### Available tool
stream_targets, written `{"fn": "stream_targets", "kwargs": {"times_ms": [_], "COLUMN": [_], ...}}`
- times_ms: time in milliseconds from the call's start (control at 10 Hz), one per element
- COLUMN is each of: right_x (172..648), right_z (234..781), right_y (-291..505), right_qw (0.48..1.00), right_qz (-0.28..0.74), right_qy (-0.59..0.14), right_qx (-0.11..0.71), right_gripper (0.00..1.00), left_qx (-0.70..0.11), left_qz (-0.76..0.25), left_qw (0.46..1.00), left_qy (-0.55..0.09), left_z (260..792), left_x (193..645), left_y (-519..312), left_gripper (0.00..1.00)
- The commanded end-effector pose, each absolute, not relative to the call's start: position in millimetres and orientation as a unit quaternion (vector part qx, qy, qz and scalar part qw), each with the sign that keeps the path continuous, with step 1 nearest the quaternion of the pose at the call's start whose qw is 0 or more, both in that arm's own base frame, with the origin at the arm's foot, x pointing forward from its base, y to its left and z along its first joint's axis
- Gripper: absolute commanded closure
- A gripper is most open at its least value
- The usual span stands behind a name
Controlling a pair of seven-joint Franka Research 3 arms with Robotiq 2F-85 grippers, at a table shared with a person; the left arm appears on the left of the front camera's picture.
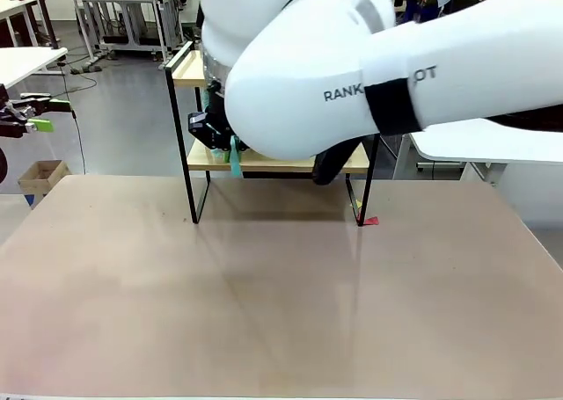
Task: Clean the shelf.
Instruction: Clean the specific section of the Shelf indicated by the human with the Duster.
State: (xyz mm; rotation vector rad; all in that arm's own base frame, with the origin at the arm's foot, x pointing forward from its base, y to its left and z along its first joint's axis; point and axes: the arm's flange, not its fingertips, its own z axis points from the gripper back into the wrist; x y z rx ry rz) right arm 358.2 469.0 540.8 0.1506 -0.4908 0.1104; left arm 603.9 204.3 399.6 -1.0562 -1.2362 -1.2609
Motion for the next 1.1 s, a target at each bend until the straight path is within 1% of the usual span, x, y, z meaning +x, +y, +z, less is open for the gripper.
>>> {"fn": "stream_targets", "kwargs": {"times_ms": [0, 400, 700, 1000], "right_x": [375.5, 394.8, 407.0, 415.2], "right_z": [543.6, 544.9, 531.3, 508.7], "right_y": [504.5, 529.6, 537.1, 531.7], "right_qw": [0.966, 0.967, 0.966, 0.973], "right_qz": [0.022, -0.002, -0.020, -0.024], "right_qy": [-0.247, -0.240, -0.244, -0.220], "right_qx": [0.074, 0.086, 0.082, 0.068], "right_gripper": [0.87, 0.87, 0.87, 0.87], "left_qx": [-0.437, -0.437, -0.437, -0.437], "left_qz": [-0.529, -0.529, -0.529, -0.529], "left_qw": [0.510, 0.510, 0.510, 0.510], "left_qy": [-0.518, -0.518, -0.518, -0.518], "left_z": [401.7, 401.7, 401.7, 401.7], "left_x": [602.8, 602.8, 602.8, 602.8], "left_y": [203.5, 203.5, 203.5, 203.5], "left_gripper": [0.00, 0.00, 0.00, 0.00]}}
